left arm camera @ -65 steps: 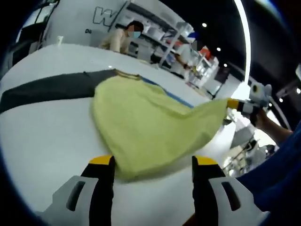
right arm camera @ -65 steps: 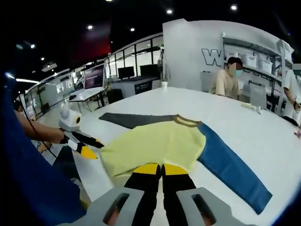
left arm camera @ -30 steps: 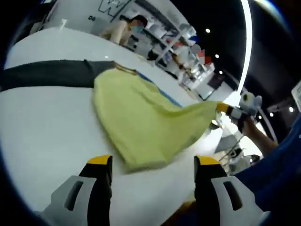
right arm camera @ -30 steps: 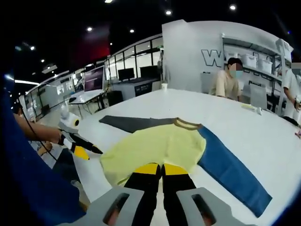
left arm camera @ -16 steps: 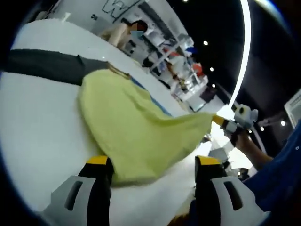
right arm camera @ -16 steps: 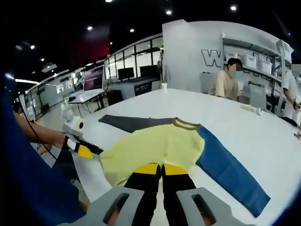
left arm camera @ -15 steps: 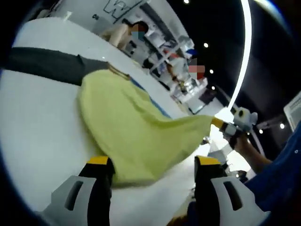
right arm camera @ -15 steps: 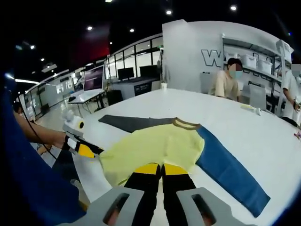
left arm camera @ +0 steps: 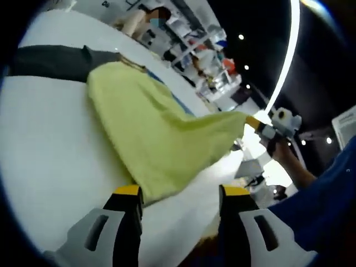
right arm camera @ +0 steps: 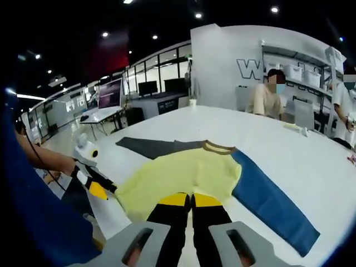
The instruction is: Fold the garment on the visible template until the final outline fits inside the template.
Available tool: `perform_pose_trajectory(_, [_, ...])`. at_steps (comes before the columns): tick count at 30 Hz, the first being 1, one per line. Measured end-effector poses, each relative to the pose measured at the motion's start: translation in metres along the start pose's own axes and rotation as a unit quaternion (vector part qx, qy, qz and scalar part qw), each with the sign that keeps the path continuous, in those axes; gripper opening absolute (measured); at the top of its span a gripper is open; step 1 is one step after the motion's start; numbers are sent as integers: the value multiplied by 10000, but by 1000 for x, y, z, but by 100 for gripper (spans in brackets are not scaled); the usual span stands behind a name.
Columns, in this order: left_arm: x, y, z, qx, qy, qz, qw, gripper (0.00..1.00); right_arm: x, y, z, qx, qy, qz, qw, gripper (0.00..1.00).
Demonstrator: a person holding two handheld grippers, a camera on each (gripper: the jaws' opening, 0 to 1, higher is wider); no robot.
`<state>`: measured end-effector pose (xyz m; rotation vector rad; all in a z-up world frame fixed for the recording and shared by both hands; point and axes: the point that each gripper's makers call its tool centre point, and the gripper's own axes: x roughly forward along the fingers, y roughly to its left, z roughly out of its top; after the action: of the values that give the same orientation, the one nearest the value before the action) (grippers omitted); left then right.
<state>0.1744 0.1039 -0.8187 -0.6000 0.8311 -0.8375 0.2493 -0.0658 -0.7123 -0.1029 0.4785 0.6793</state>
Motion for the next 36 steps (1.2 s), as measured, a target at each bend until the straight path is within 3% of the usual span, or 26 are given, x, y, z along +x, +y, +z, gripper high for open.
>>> perform_pose_trajectory(3, [-3,0,6,30,16,-11,10000,39,0,0,1,6,-10,6,10000,0])
perform_pose_trajectory(8, [-15,5,26,10,-141,12,9999,0,1,-2,3,7,-36,-5,10000,0])
perform_pose_trajectory(10, [-22,12,42,58,-346,174,9992,0,1,-1,3,-2,-43,-6,10000,0])
perform_pose_trajectory(14, [-25,9,53,140,-435,172,9988,0,1,-2,4,26,-70,-8,10000,0])
perform_pose_trajectory(17, [-23,14,46,309,-238,331,9987,0,1,-2,3,51,-78,-8,10000,0])
perform_pose_trajectory(19, [-20,14,42,298,-197,223,9991,5,1,-2,3,45,-74,-11,10000,0])
perform_pose_trajectory(21, [-17,16,36,350,-93,249,9990,16,0,-2,3,45,-82,-17,10000,0])
perform_pose_trajectory(24, [-17,31,29,714,50,589,9957,34,0,-3,2,40,-76,-26,10000,0])
perform_pose_trajectory(26, [-17,30,22,858,79,695,9939,41,0,-4,2,57,-70,-21,10000,0])
perform_pose_trajectory(36, [-27,35,4,1155,314,874,9890,40,0,-3,1,32,-58,-12,10000,0])
